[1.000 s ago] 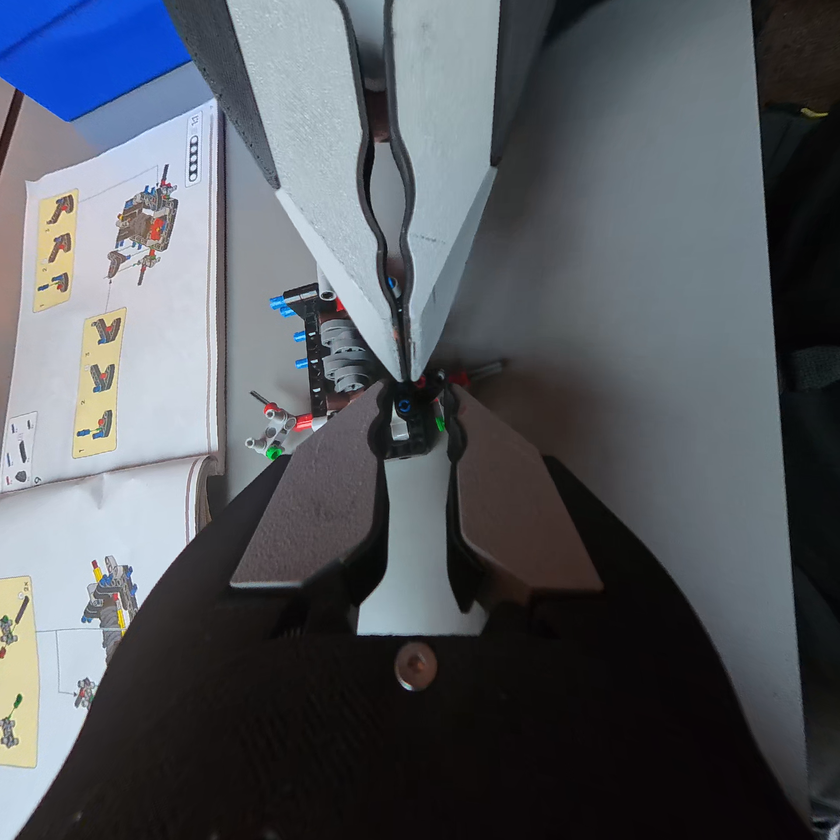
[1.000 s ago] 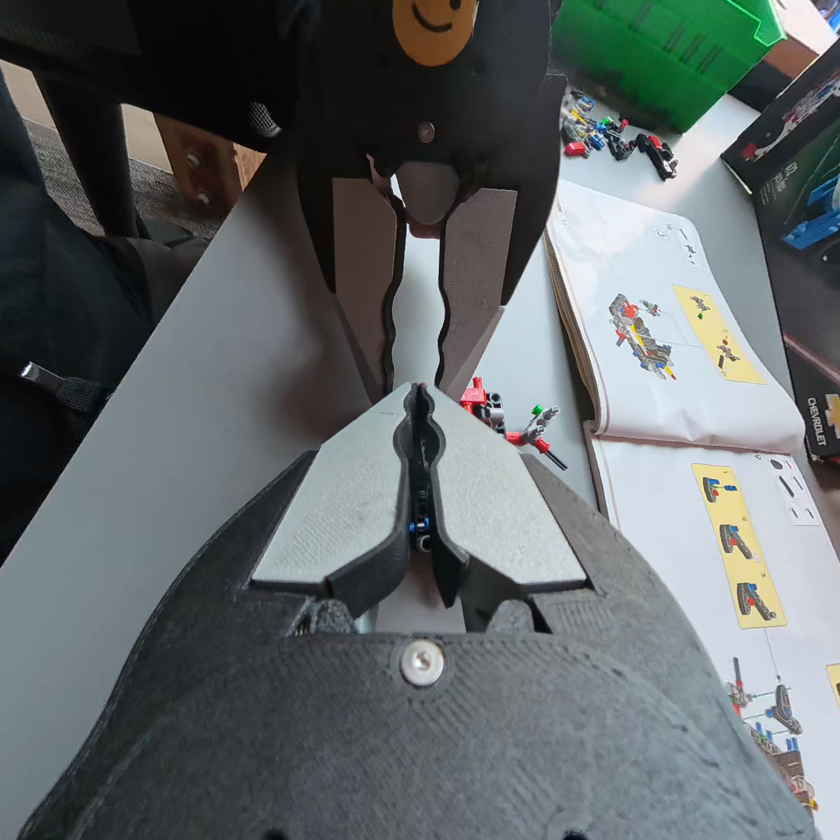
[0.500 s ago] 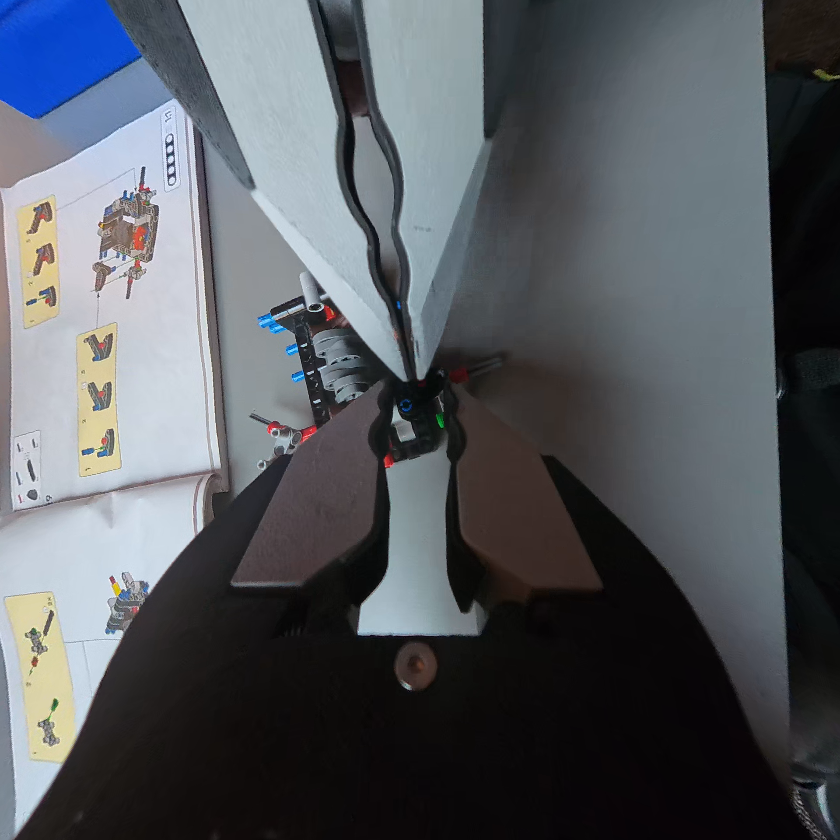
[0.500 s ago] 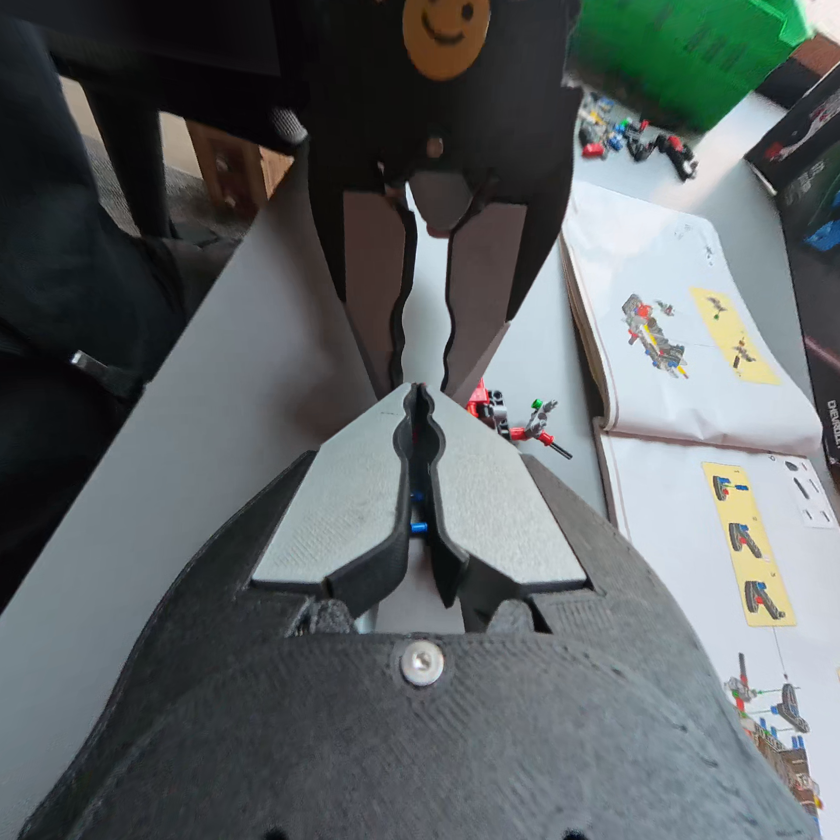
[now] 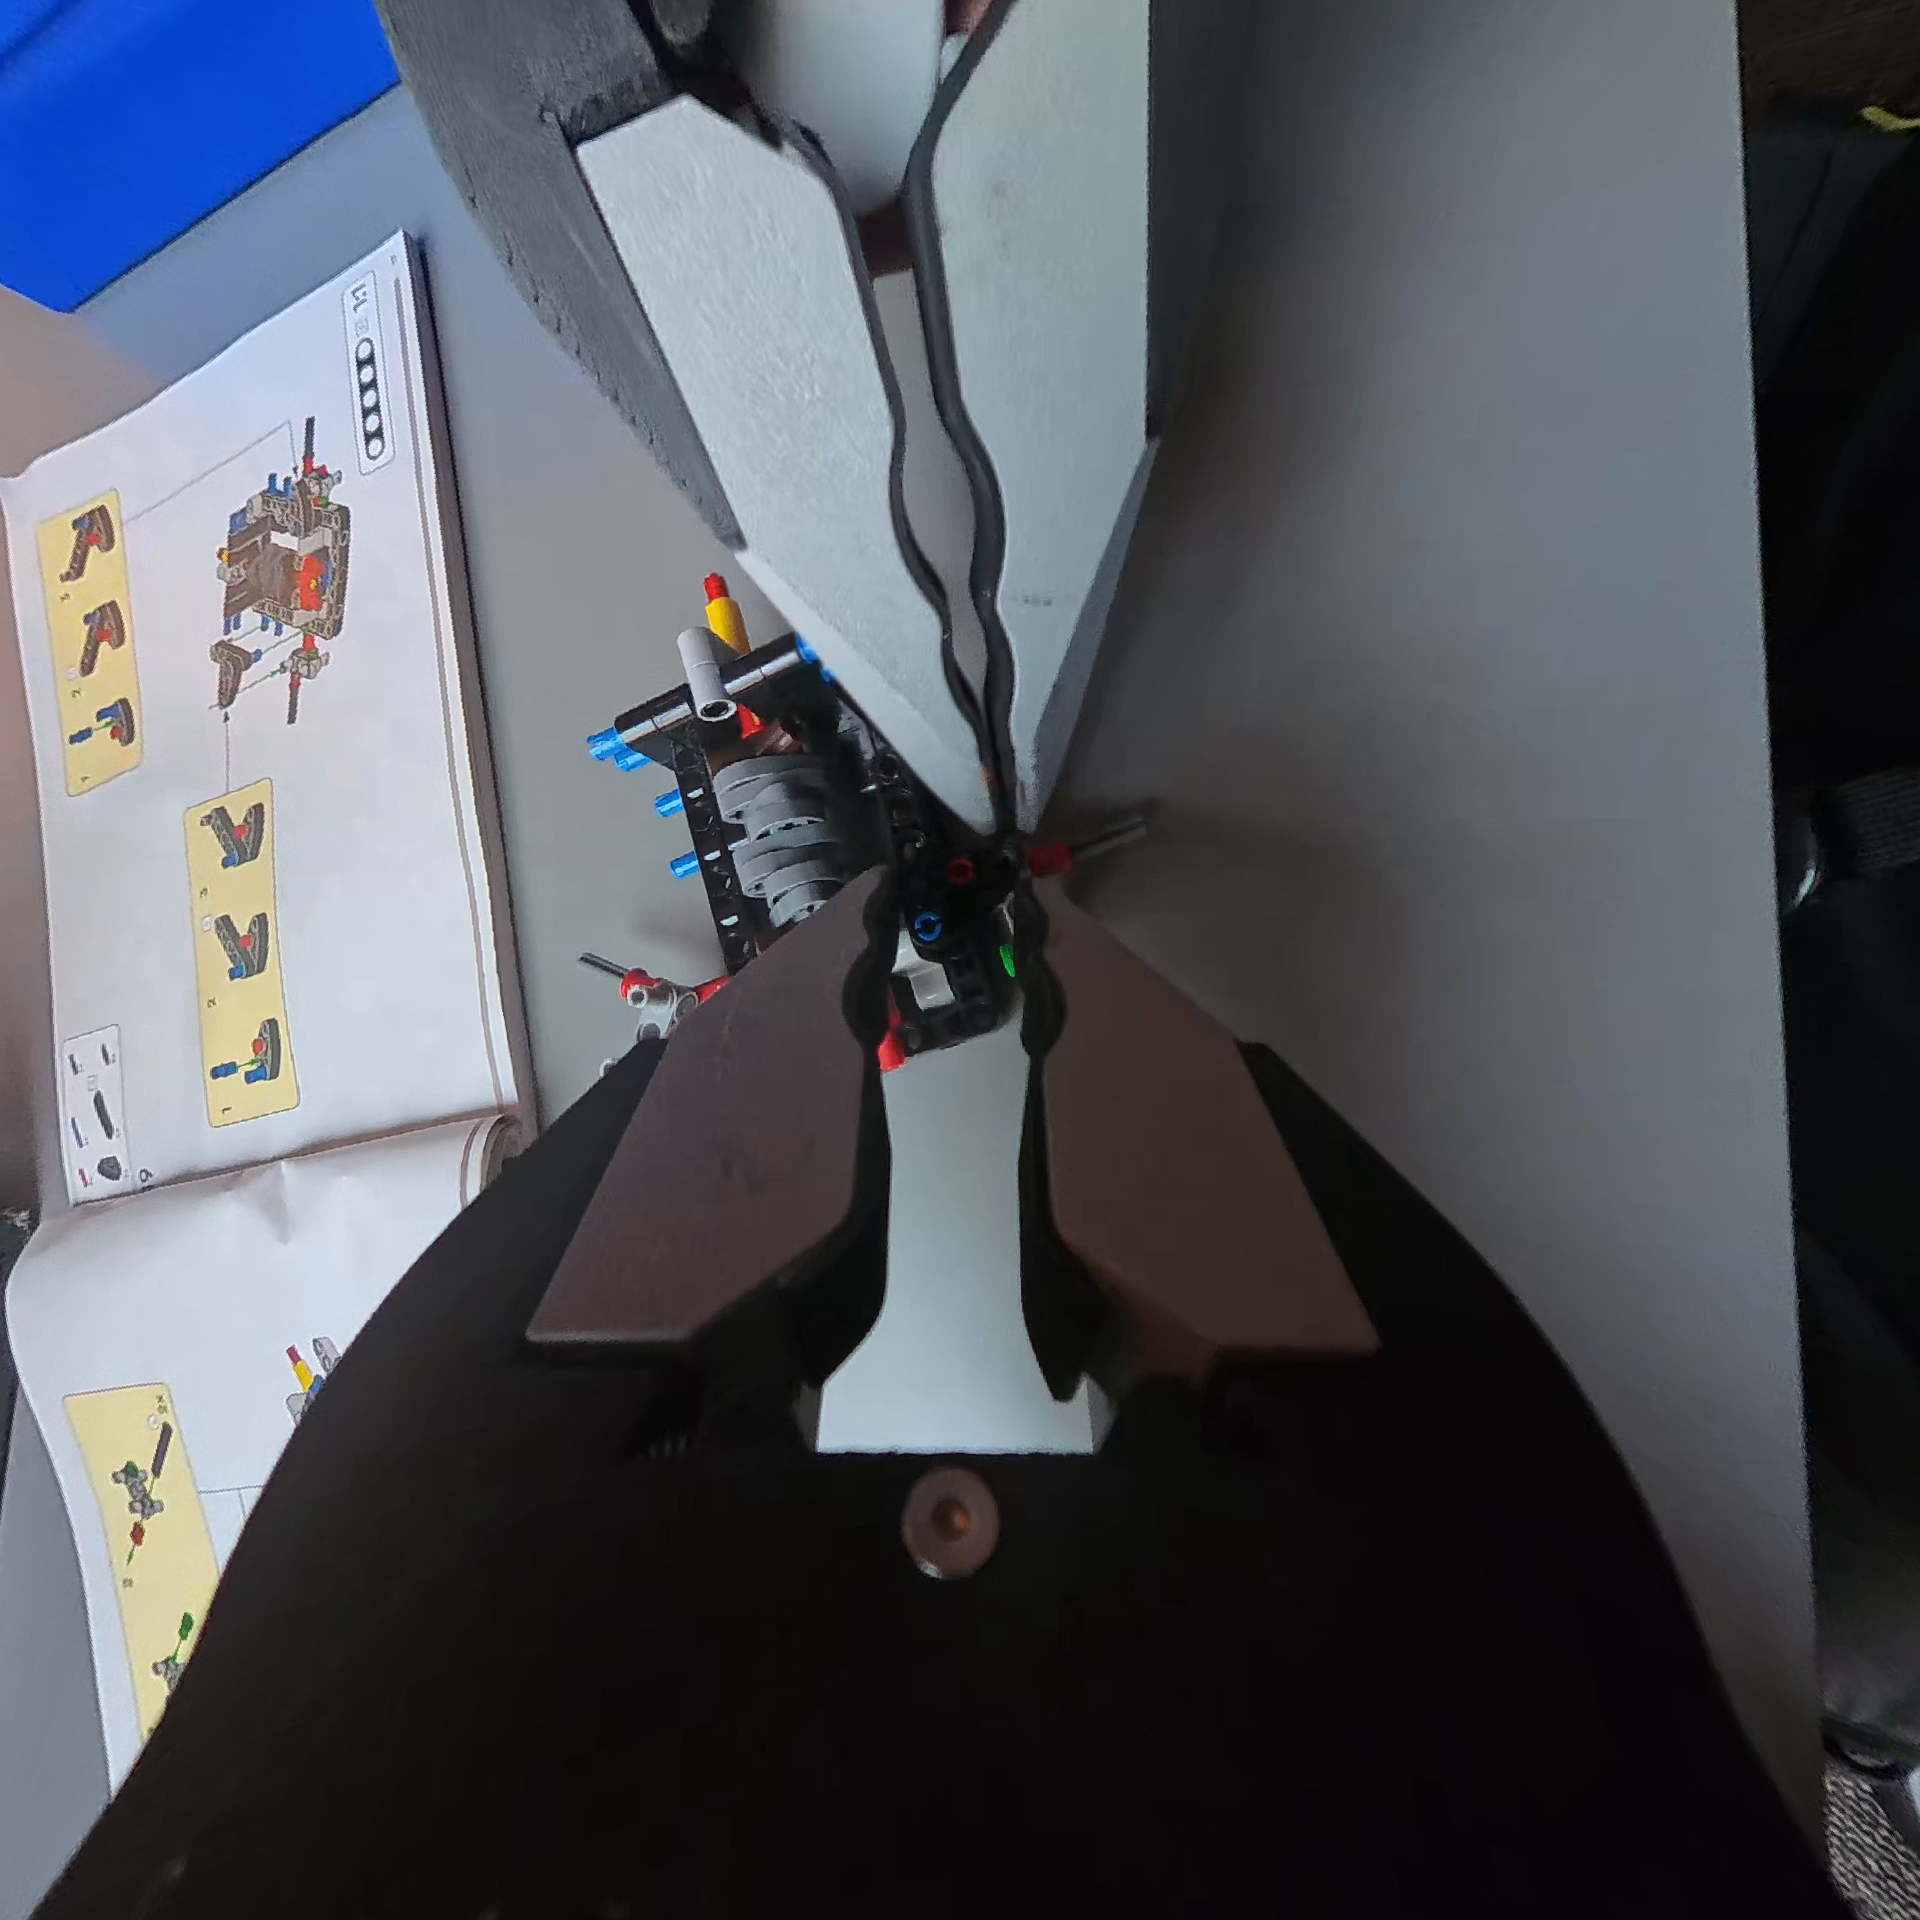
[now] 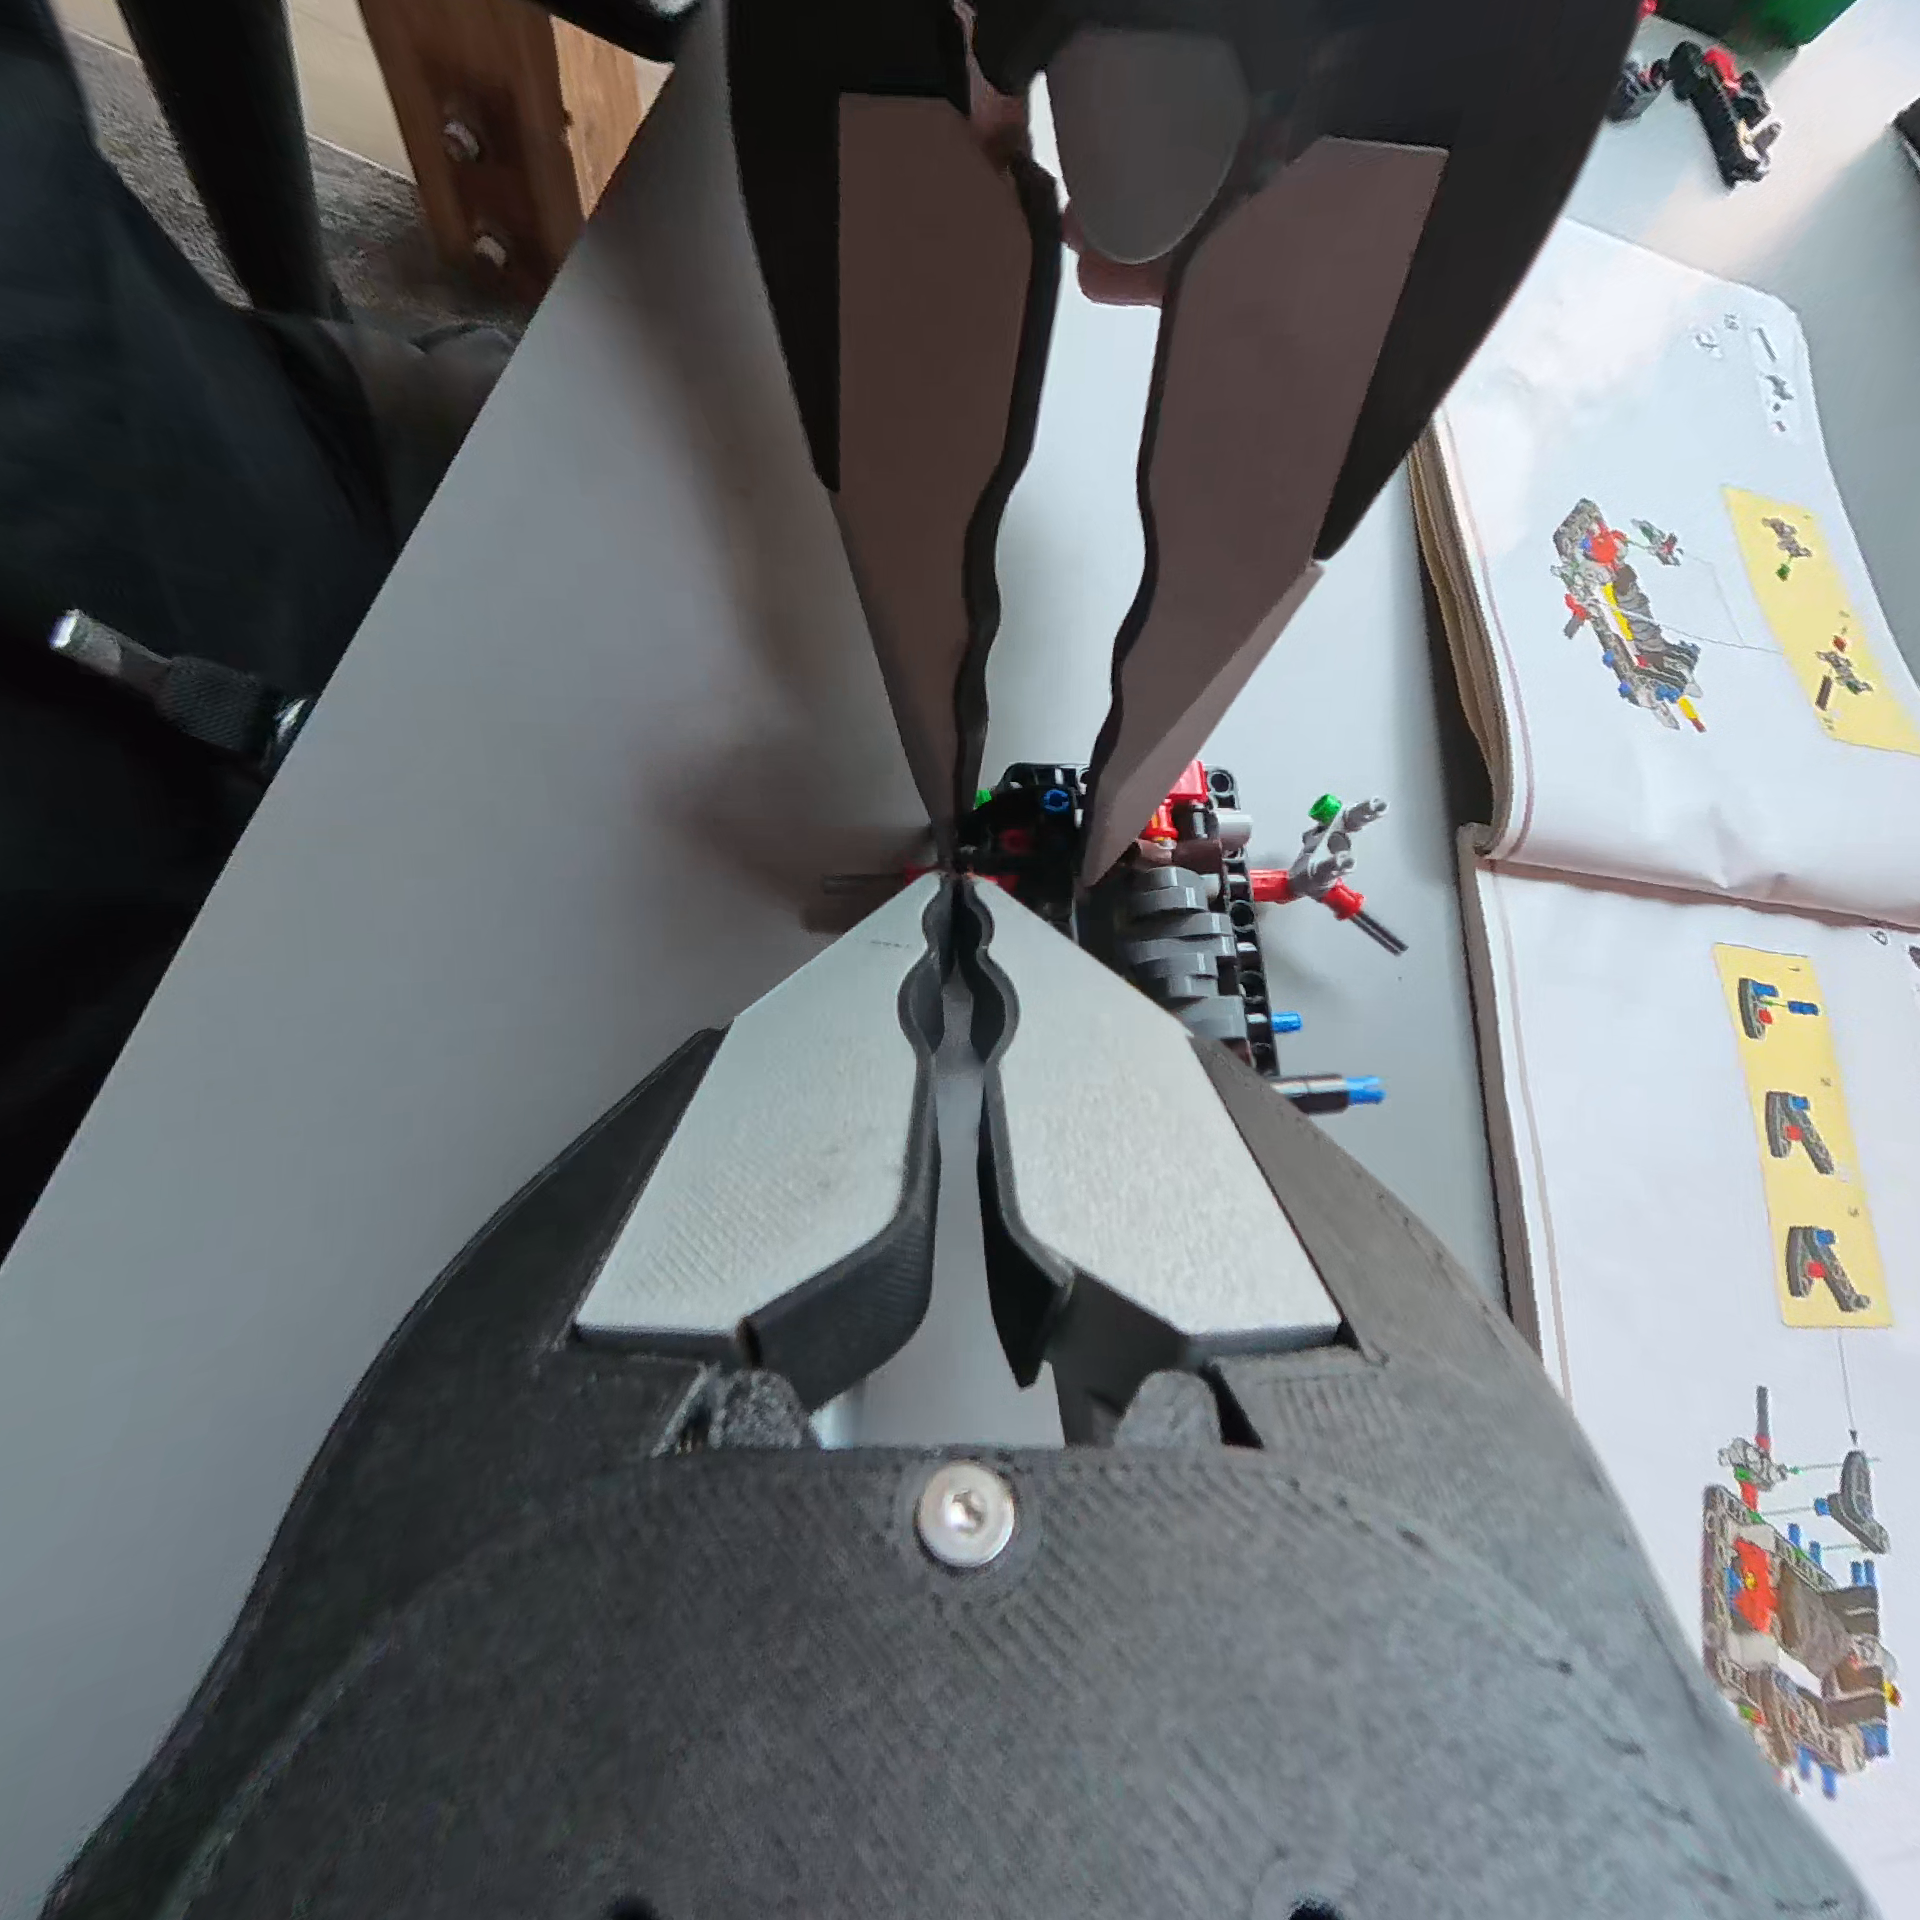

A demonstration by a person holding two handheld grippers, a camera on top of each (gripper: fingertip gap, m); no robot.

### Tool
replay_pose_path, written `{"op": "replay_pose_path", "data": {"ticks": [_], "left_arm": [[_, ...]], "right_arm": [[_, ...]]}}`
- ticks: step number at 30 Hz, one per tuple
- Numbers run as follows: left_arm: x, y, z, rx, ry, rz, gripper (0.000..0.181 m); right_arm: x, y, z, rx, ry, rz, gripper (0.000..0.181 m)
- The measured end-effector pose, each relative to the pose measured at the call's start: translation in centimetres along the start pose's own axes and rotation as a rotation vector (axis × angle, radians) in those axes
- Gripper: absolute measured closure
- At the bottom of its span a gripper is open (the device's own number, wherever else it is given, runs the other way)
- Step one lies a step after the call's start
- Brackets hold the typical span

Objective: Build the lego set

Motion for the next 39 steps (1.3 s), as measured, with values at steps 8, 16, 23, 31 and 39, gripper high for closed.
{"op": "replay_pose_path", "data": {"ticks": [8,16,23,31,39], "left_arm": [[-0.1,-0.2,0.0,0.021,-0.008,-0.018,0.163],[0.0,-0.1,0.0,0.013,-0.002,-0.033,0.163],[0.0,-0.3,0.0,0.077,0.030,-0.096,0.163],[0.2,-0.7,-0.3,0.057,0.038,-0.101,0.163],[0.1,-1.0,-0.5,0.031,0.029,-0.104,0.163]], "right_arm": [[-0.2,0.3,-0.4,0.018,0.006,-0.008,0.181],[-0.2,0.4,-0.5,-0.002,0.008,-0.012,0.181],[-0.4,0.4,-0.1,-0.003,0.035,0.000,0.181],[-0.5,0.5,0.9,-0.012,0.037,0.001,0.181],[-0.1,-1.5,1.7,-0.101,0.002,-0.034,0.181]]}}
Point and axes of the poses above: each gripper's, where its closed fingertips meet, z back along the fingers, y out of its underside, x = y × z across the jaws, the point moved 4 cm from there along z, back along the fingers, and after that the axes turned 14 degrees about -z, right-handed, at the moved point
